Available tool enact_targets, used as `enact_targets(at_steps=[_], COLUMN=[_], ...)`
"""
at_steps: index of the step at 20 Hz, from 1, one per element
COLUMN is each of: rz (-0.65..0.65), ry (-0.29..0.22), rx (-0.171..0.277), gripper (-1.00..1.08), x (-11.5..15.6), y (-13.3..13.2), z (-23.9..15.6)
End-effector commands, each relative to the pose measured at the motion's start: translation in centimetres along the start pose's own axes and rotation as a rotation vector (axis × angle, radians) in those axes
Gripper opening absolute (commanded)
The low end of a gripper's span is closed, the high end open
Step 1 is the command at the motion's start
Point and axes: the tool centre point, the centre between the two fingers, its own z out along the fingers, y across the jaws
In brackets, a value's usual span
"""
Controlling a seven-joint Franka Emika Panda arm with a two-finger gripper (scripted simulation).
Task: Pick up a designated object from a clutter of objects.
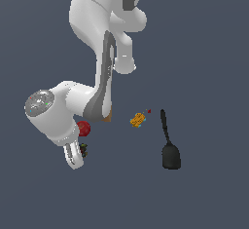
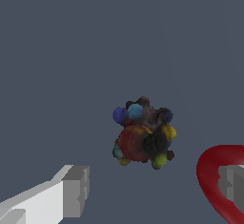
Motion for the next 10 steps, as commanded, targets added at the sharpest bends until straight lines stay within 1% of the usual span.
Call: enact_targets(at_steps=[1,10], rz=[0.03,0.04], ry=[0.003,0.003], rx=[-0.001,-0.003], gripper=[1.0,1.0], x=[0.51,0.69], y=[0.21,0.38], z=[0.75,1.7])
